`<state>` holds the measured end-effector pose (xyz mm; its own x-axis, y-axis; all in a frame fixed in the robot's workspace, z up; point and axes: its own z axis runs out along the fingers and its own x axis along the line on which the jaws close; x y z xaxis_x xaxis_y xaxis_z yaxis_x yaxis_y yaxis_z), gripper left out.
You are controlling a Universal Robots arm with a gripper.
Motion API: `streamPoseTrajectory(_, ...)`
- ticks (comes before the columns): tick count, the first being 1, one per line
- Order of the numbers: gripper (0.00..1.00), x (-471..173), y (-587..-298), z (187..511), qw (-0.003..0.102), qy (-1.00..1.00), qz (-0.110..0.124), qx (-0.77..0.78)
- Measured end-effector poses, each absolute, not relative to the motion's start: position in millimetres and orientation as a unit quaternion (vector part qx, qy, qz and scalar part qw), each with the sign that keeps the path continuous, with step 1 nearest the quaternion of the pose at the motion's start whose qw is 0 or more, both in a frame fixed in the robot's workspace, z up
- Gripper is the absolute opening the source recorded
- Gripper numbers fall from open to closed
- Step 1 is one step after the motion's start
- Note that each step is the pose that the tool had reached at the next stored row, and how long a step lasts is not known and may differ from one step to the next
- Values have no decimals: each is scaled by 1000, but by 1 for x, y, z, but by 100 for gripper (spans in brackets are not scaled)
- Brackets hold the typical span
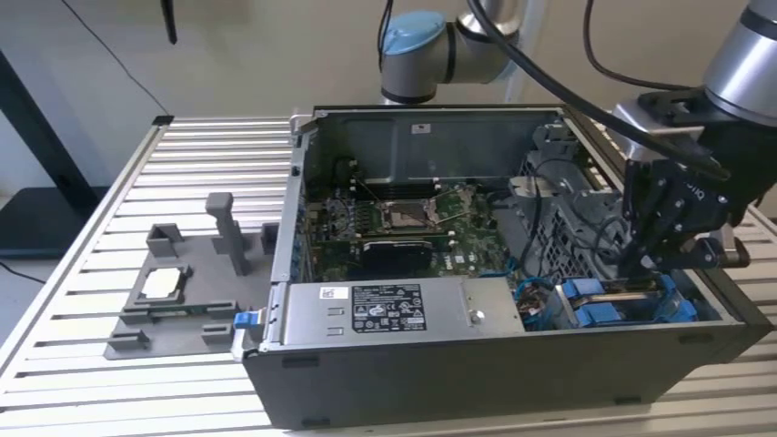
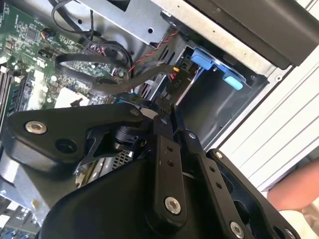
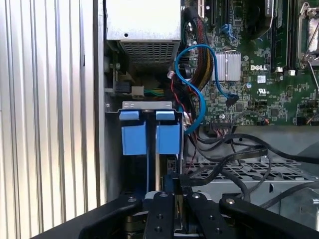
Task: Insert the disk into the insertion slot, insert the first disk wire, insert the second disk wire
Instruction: 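Insert the second disk wire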
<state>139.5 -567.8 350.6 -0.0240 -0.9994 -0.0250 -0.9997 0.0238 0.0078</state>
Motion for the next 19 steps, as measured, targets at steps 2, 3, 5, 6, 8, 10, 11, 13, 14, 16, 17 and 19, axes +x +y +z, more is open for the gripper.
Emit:
streamPoseTrajectory(2,16,140,-568,350,11,715,8,-699)
streamPoseTrajectory(3,16,139,-568,349,12,714,7,-700)
streamPoseTrajectory(5,16,139,-568,349,14,714,6,-700)
streamPoseTrajectory(6,16,138,-569,349,15,714,6,-700)
streamPoseTrajectory(8,16,137,-569,348,16,713,5,-700)
streamPoseTrajectory(10,16,134,-569,348,20,713,3,-701)
streamPoseTrajectory(11,16,132,-569,348,22,712,1,-702)
streamPoseTrajectory(13,16,129,-569,348,26,712,-1,-702)
streamPoseTrajectory(14,16,128,-569,347,28,711,-3,-702)
streamPoseTrajectory(16,16,128,-569,347,33,711,-7,-703)
streamPoseTrajectory(17,16,128,-569,347,36,710,-8,-703)
streamPoseTrajectory(19,16,128,-569,347,38,710,-9,-703)
